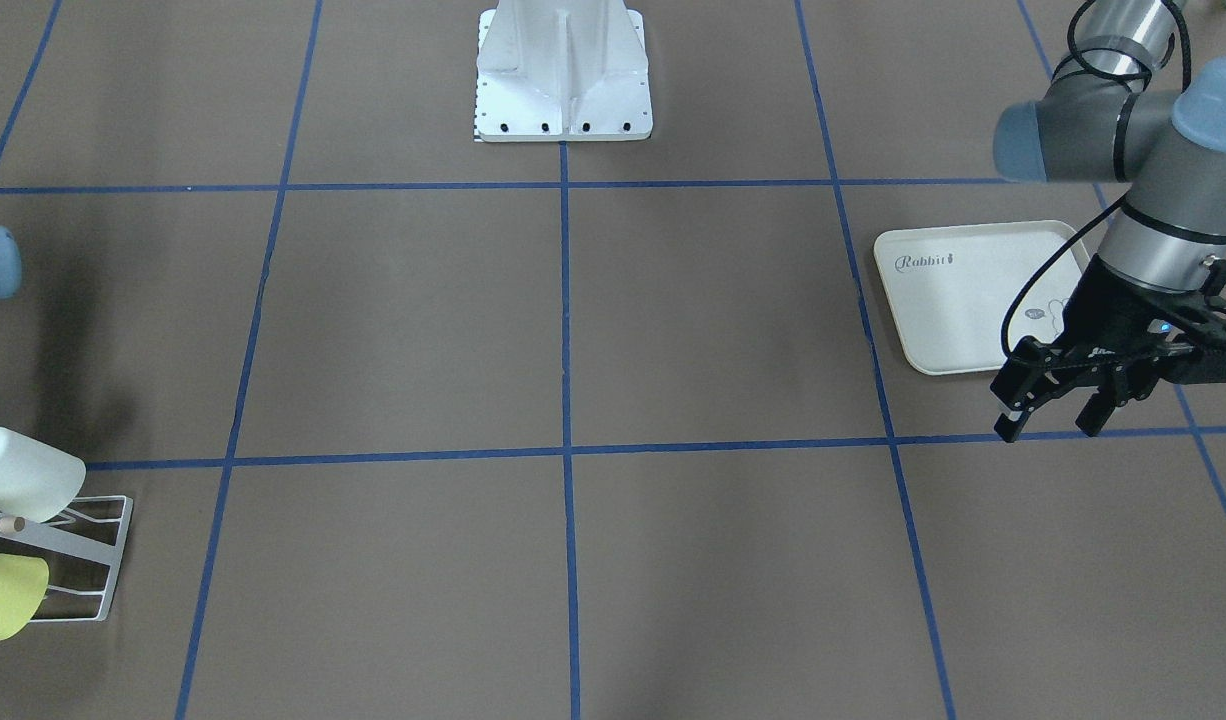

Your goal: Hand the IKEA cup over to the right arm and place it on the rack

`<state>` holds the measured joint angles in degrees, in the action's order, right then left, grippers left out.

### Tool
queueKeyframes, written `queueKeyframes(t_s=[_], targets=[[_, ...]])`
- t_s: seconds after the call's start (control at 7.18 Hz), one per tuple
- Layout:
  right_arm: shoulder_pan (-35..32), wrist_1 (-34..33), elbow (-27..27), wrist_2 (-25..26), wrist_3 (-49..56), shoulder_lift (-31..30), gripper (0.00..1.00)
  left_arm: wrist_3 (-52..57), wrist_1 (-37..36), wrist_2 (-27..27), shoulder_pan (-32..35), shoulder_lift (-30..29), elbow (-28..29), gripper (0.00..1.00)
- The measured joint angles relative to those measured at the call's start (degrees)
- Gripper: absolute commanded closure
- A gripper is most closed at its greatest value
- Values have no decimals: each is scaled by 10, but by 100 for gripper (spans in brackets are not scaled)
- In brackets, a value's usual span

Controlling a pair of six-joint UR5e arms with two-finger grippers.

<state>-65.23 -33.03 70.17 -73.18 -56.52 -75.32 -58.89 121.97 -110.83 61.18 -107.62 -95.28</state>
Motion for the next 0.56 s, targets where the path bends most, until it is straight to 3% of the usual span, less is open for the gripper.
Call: queueKeyframes(t_s=[0.56], targets=[[5, 1, 18, -2, 2, -2, 0, 48, -1, -1, 3, 9, 5, 1]])
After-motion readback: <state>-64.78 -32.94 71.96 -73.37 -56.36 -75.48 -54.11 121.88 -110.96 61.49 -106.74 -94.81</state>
